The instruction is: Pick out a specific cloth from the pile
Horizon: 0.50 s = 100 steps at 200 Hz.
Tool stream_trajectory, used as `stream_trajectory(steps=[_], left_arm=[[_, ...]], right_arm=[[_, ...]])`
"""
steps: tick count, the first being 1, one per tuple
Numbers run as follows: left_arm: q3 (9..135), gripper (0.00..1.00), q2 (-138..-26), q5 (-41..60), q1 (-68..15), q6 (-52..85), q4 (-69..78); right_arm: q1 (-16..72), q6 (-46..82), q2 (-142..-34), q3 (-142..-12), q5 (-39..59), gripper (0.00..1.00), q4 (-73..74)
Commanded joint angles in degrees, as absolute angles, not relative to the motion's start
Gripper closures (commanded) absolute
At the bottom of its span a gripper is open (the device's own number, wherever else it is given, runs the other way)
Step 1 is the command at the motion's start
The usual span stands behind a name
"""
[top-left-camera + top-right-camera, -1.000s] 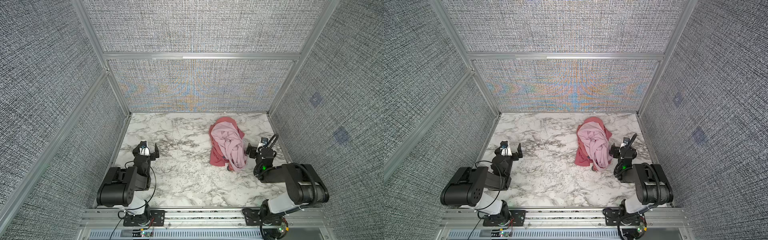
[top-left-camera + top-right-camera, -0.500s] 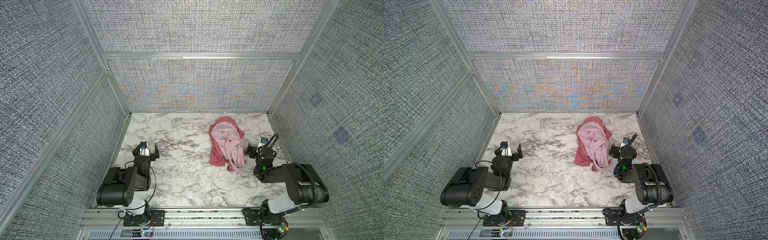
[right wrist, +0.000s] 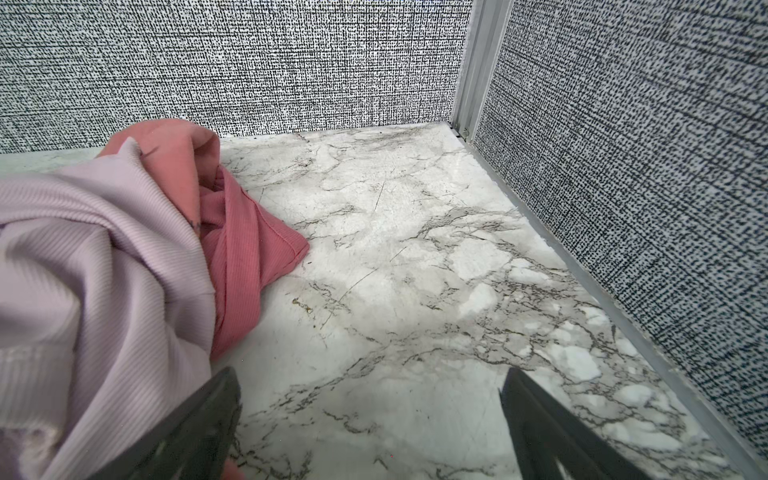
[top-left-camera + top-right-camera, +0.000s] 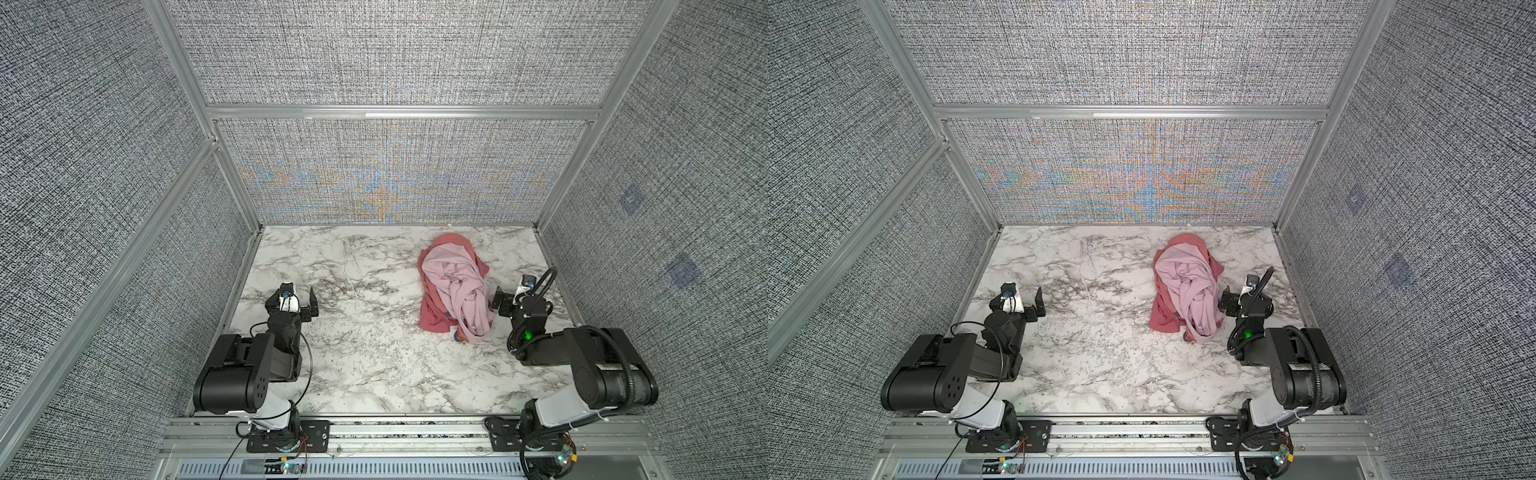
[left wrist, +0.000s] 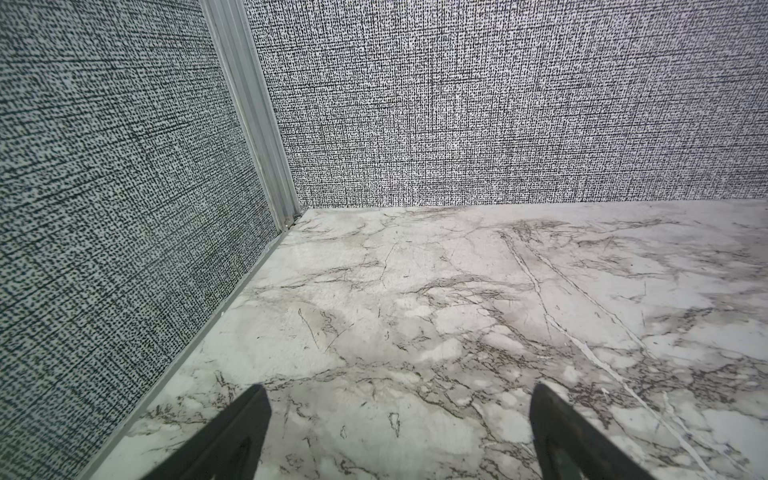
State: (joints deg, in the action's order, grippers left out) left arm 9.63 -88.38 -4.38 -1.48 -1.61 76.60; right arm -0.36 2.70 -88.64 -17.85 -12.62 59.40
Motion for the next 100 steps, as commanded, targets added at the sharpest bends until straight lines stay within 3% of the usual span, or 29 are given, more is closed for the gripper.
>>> stream_trajectory(steps=[1, 33, 53, 100], left_arm=[[9.71, 0.01, -88.24, -4.04, -1.45, -1.90, 77.91], [9.67, 0.03, -88.20, -4.10, -1.45, -1.93, 78.05], [9.84, 0.10, -87.37, -5.34, -1.49, -1.96, 77.54], [15.62, 0.23, -69.80, -9.82, -2.52, 0.32, 52.94]], right_arm=[[-0.30, 2.64, -88.60, -18.01, -12.57, 0.01, 59.68], [-0.33, 2.64, -88.44, -17.72, -12.70, 0.01, 60.02], [0.78, 2.48, -86.07, -17.47, -16.44, 0.02, 59.35], [6.20, 3.40, -68.70, -27.93, -20.81, 0.10, 28.85]])
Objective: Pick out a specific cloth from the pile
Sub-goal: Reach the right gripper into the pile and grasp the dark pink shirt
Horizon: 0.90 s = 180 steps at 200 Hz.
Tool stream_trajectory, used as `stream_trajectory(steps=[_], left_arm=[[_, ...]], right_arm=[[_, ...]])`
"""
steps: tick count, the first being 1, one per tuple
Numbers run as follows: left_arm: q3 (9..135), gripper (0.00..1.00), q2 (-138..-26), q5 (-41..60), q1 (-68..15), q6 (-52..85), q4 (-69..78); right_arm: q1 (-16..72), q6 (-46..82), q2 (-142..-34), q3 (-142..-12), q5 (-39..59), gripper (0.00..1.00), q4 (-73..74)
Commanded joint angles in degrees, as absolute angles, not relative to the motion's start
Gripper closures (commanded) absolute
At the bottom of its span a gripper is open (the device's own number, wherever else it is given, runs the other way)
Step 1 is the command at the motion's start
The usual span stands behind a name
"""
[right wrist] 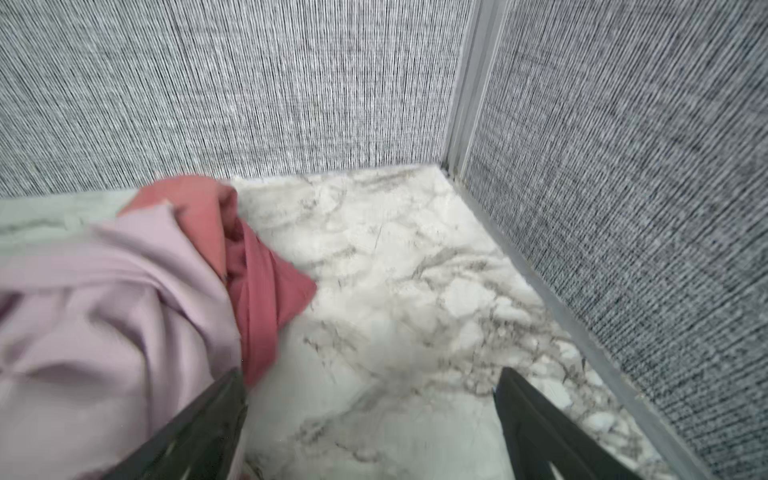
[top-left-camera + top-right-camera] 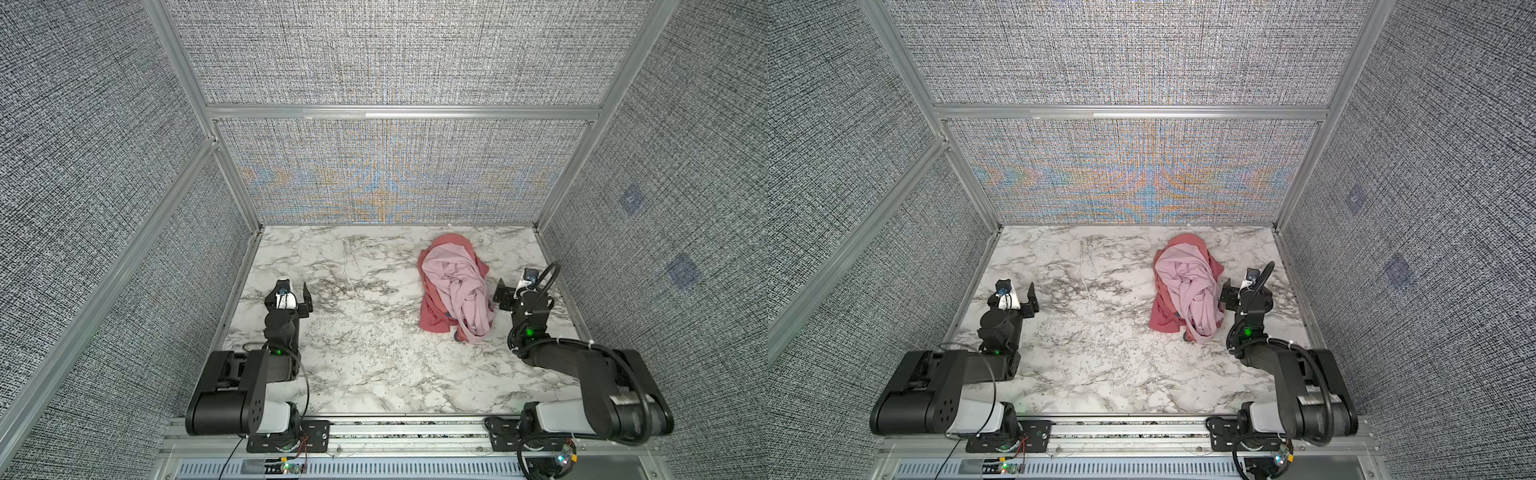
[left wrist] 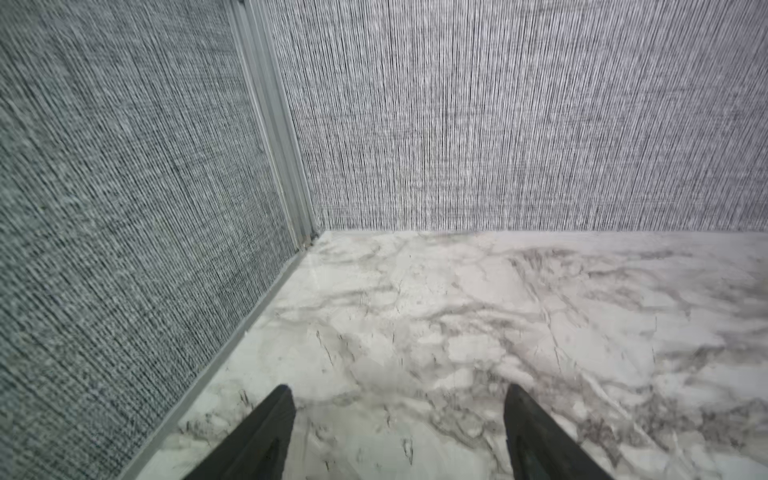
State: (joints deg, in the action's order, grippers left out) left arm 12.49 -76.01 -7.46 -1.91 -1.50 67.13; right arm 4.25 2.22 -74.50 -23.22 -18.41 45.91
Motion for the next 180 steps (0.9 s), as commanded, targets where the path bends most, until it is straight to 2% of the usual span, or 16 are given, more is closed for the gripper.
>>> stream_trajectory(steps=[1, 49, 77, 107, 129, 140, 180], left_arm=[[15.77, 0.23, -69.53, -9.92, -2.58, 0.51, 52.22], [25.85, 0.29, -62.47, -11.60, -8.17, 10.06, 29.38], [30.42, 0.29, -62.21, -11.27, -12.74, 14.11, 21.54], [32.74, 0.29, -61.63, -9.26, -13.45, 17.39, 15.64], [31.53, 0.29, -59.86, -9.63, -13.46, 18.24, 14.99], [30.90, 0.29, -58.93, -9.84, -13.45, 18.36, 14.99], [30.20, 0.29, -57.40, -10.54, -13.45, 17.75, 13.36]], right_arm=[[6.35, 3.50, -68.45, -28.29, -20.78, 0.10, 28.22], [19.40, 7.27, -64.30, -38.16, -21.97, 0.18, 6.79], [30.32, 10.52, -66.35, -39.81, -23.80, 0.28, 1.07], [39.67, 15.97, -71.20, -41.34, -24.78, 0.37, -2.32], [43.04, 19.06, -76.94, -43.20, -22.49, 0.53, -3.64], [44.03, 19.80, -80.34, -43.96, -21.08, 0.58, -3.10], [44.80, 23.18, -90.26, -47.49, -21.01, 0.59, -2.47]])
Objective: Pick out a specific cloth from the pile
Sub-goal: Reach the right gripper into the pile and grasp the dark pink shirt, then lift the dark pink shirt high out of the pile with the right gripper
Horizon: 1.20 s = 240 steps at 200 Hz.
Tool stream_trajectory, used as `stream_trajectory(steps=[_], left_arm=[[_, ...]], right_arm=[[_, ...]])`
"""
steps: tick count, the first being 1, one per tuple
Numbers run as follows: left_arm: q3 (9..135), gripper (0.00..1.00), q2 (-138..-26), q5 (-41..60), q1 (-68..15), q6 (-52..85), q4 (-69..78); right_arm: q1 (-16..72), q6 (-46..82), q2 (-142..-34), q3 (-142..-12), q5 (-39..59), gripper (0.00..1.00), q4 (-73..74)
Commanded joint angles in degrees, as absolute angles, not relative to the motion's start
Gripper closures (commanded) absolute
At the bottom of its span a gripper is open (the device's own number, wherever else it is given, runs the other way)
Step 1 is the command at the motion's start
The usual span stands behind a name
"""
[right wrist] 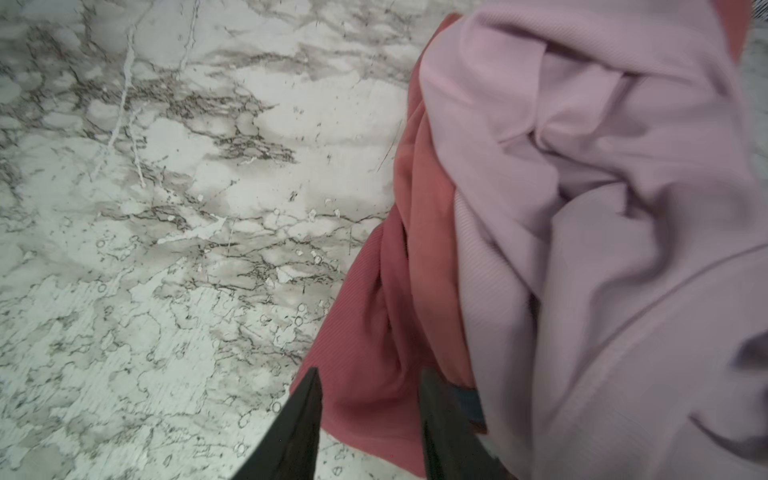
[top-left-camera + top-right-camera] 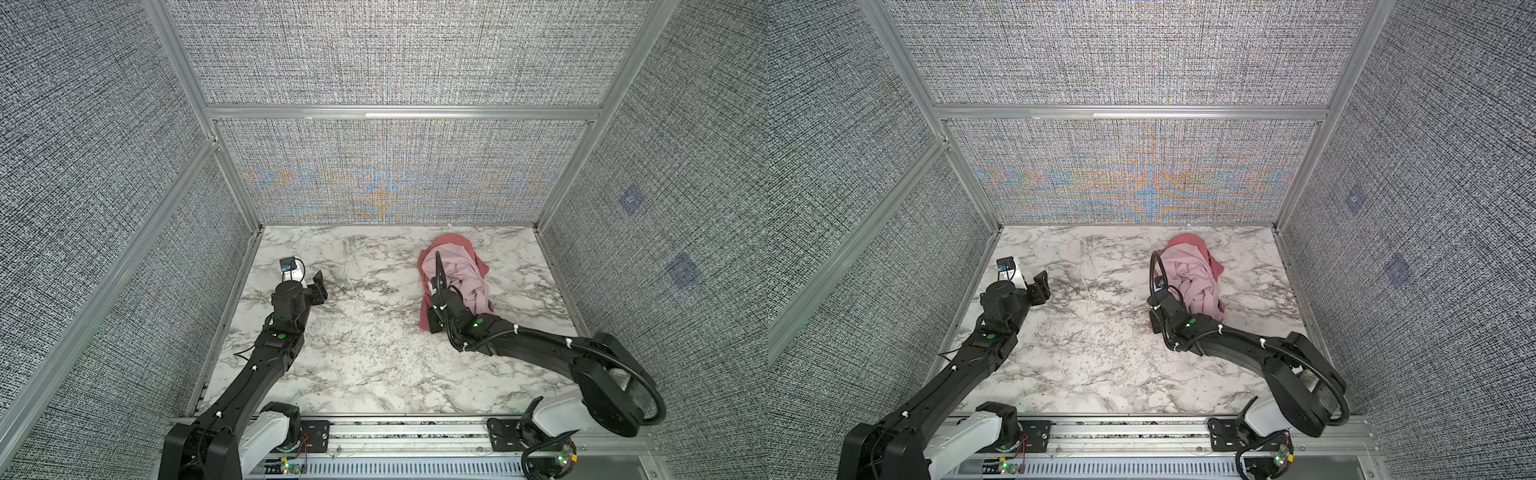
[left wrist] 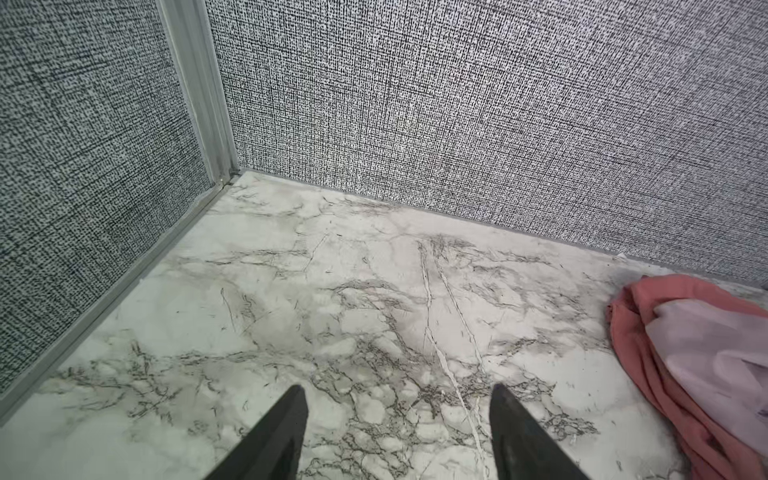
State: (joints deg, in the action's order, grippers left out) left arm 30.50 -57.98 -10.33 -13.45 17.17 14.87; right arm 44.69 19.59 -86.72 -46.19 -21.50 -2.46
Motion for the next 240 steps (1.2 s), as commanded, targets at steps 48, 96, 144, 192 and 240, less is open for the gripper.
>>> stream_trajectory(steps=[48, 96, 144, 192, 240], left_arm=[[28.82, 0.29, -56.78, -10.72, -13.45, 18.09, 12.66], [28.74, 0.29, -55.96, -10.14, -13.45, 18.63, 12.74], [29.53, 0.29, -55.71, -9.67, -13.45, 19.07, 12.13], [29.80, 0.29, -55.37, -10.02, -13.47, 19.21, 11.78], [31.45, 0.29, -55.24, -9.78, -13.45, 19.42, 10.82]], right_arm=[[44.82, 24.84, -96.84, -50.25, -20.05, 0.59, -2.09], [44.74, 26.00, -100.30, -52.08, -19.62, 0.56, -2.29], [44.47, 27.56, -102.69, -52.65, -19.01, 0.56, -2.82], [43.88, 27.60, -100.30, -52.62, -19.26, 1.00, -3.35], [41.32, 24.13, -89.40, -54.54, -17.89, 1.00, -4.40]])
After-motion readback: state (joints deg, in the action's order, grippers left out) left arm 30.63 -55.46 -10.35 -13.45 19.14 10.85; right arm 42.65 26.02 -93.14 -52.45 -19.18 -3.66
